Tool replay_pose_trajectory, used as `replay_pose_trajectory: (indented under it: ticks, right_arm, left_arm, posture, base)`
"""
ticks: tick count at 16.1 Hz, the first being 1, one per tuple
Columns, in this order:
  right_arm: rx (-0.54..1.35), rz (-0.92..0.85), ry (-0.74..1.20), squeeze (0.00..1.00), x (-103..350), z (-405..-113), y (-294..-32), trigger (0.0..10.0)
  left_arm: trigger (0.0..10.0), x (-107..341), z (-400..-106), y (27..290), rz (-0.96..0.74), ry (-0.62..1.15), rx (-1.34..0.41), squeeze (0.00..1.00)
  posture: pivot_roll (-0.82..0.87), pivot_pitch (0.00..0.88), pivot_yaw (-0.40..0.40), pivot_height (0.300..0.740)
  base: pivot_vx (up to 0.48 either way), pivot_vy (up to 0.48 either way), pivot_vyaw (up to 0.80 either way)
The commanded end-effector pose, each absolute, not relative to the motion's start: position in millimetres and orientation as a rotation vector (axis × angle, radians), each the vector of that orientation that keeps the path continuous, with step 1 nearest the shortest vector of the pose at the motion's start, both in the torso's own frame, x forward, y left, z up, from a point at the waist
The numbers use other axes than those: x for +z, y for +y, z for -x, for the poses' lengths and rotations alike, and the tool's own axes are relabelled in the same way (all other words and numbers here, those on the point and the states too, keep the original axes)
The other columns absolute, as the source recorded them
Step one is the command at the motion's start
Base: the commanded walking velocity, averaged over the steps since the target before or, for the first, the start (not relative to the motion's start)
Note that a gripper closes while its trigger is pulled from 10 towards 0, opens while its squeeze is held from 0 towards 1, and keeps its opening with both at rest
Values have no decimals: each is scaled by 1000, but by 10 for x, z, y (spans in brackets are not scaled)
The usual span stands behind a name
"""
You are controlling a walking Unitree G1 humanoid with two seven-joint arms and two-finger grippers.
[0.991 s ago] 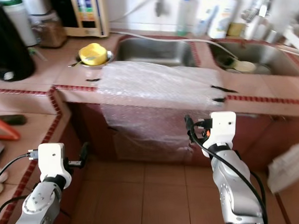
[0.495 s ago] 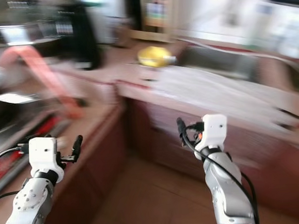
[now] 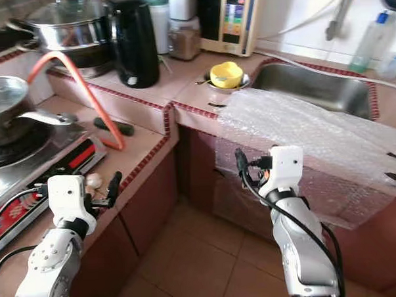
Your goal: Kitchen organization
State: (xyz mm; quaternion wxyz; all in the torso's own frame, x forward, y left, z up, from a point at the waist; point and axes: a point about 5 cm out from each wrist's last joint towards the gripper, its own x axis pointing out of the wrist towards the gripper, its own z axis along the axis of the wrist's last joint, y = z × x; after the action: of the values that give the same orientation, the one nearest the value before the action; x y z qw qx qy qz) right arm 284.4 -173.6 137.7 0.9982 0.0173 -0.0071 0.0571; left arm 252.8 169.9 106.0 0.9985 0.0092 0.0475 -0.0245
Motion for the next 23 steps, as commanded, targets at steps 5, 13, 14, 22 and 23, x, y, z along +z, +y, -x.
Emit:
replay_pose_trajectory:
  ticks: [5, 13, 14, 22, 23]
  right_arm:
    - [88, -25, -3, 0, 1377, -2853, -1777, 10000]
    - [78, -25, 2, 0, 1358, -2832, -1769, 10000]
    - [76, -22, 0, 0, 1365, -2839, -1787, 10000]
    - [93, -26, -1, 0, 1359, -2837, -1742, 10000]
    - [96, -27, -6, 0, 1368, -2840, -1734, 10000]
  left_arm:
    - [10000, 1048, -2563, 1661, -6, 106, -78, 0]
    - [10000, 1016, -2547, 1625, 4, 123, -109, 0]
    - [10000, 1015, -2548, 1623, 3, 123, -111, 0]
    - [10000, 1043, -2561, 1693, 0, 112, -47, 0]
    - [10000, 1048, -2564, 1702, -1, 112, -40, 0]
  posture:
    - [-13, 0, -48, 740]
    - [-22, 24, -43, 740]
    - [-22, 29, -42, 740]
    - [-15, 35, -40, 740]
    - [-15, 35, -38, 740]
  base:
    - [0, 0, -769]
    - [0, -331, -365]
    - [0, -360, 0]
    - [0, -125, 0]
    - [0, 0, 0]
